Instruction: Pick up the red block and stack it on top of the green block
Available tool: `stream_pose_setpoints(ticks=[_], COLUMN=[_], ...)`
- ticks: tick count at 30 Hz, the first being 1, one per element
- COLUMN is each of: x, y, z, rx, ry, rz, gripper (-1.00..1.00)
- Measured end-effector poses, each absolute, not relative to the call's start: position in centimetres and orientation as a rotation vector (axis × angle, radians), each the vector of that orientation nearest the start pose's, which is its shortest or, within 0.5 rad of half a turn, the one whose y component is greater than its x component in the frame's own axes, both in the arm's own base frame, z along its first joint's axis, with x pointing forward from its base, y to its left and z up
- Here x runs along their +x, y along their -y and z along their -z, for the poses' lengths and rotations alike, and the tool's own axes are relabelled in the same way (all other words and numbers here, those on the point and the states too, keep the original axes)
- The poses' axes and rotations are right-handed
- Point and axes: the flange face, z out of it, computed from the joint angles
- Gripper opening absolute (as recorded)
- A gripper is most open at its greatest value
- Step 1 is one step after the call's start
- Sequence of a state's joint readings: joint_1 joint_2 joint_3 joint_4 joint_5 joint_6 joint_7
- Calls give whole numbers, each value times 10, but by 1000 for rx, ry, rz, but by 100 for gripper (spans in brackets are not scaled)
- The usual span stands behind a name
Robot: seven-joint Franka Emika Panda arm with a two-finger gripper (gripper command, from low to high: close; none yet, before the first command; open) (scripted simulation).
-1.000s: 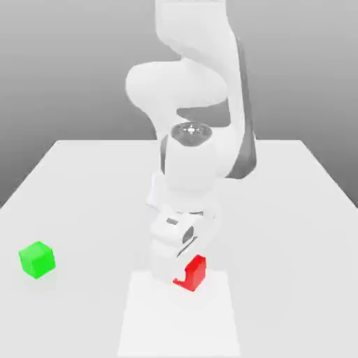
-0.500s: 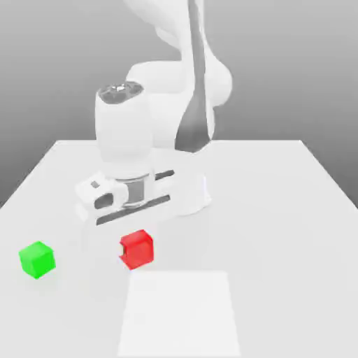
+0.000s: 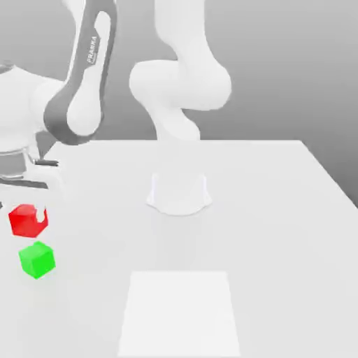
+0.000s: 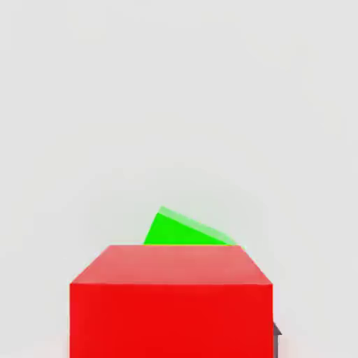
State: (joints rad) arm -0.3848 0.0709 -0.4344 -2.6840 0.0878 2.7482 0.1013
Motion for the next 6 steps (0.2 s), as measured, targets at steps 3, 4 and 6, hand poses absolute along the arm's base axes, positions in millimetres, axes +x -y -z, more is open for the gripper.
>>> stream_pose_setpoints(ticks=[3,4,6], x=[276,276,276], y=[307,307,307], z=[-186,-186,-186], rx=[-2753,-2753,-2753], ry=[-1511,-1511,-1511], rz=[0,0,0], gripper=[100,100,100])
